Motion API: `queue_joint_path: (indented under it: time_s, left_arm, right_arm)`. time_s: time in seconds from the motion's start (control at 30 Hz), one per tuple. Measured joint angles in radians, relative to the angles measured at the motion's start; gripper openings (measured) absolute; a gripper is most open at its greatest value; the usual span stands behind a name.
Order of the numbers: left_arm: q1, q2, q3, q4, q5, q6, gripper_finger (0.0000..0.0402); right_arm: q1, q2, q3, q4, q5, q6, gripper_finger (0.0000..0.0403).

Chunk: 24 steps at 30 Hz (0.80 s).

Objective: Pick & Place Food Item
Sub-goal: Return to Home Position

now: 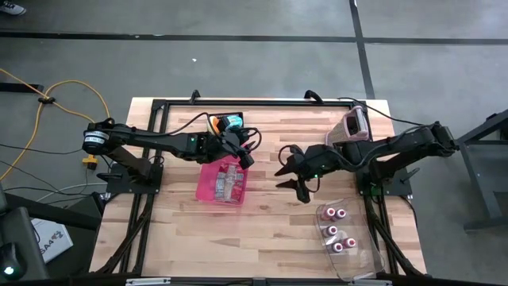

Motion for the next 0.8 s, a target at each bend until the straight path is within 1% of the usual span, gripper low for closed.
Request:
queue_joint_path:
  time_s: [0.37,0.47,0.57,0.8]
  left_arm:
    - [0.000,0.000,0.000,0.000,0.000,0.000,0.0185]
    - [0.000,0.000,0.000,0.000,0.000,0.000,0.0185]
    - [0.000,0.000,0.000,0.002,0.000,0.000,0.0185]
    - [0.000,0.000,0.001,0.034,0.000,0.000,0.0185]
  right_arm:
    - [-0.014,-0.024,0.000,0.018,-0.007,-0.010,0.0165]
    - [-0.015,-0.056,-0.019,0.022,-0.008,-0.025,0.0165]
    - [-0.015,-0.113,-0.100,0.085,0.000,-0.020,0.0165]
    - [-0.015,-0.308,-0.386,0.307,0.049,0.007,0.0165]
